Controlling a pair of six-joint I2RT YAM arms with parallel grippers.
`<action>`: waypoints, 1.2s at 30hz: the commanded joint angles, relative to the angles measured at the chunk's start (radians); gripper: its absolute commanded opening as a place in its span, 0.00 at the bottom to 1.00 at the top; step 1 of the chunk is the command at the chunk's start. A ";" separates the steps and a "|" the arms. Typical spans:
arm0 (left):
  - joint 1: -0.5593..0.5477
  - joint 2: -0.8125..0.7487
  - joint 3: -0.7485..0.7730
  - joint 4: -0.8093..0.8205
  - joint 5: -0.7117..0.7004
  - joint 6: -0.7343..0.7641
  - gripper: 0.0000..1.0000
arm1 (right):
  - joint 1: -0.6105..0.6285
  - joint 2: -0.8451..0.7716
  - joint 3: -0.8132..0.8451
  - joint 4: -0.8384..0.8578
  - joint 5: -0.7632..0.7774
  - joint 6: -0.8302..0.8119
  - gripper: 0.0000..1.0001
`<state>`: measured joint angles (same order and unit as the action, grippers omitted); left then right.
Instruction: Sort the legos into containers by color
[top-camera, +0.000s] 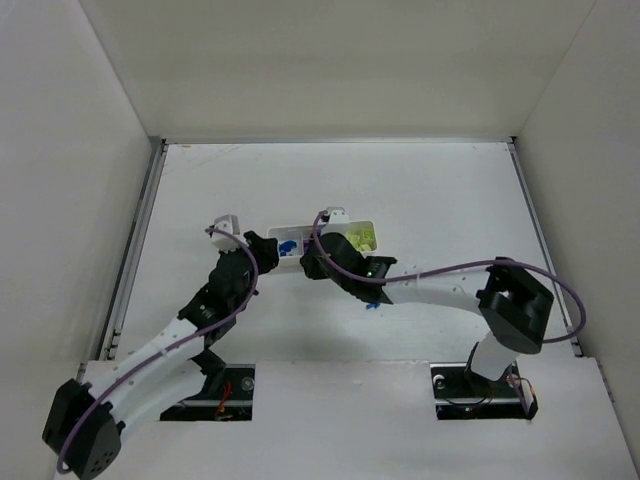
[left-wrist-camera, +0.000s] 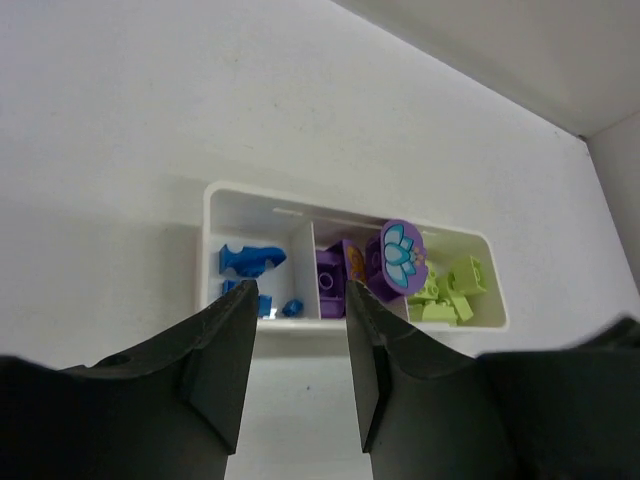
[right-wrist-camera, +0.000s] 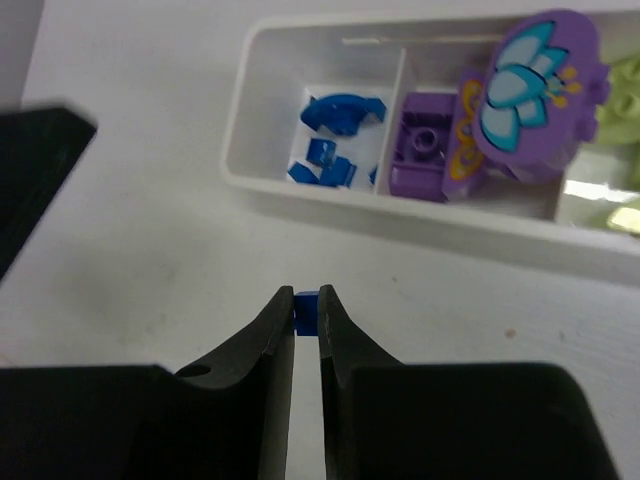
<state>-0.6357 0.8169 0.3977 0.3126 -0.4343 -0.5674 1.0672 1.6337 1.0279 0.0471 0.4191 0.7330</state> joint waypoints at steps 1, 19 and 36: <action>-0.014 -0.137 -0.088 -0.104 -0.012 -0.055 0.37 | -0.049 0.080 0.110 0.106 -0.091 -0.014 0.14; -0.414 0.065 -0.103 0.060 -0.119 -0.124 0.36 | -0.128 -0.038 0.013 0.160 -0.062 0.011 0.33; -0.683 0.780 0.234 0.241 -0.110 -0.057 0.27 | -0.132 -0.650 -0.660 0.070 0.096 0.137 0.29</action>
<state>-1.3159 1.5616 0.5766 0.5068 -0.5518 -0.6510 0.9356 1.0546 0.4057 0.1295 0.4759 0.8234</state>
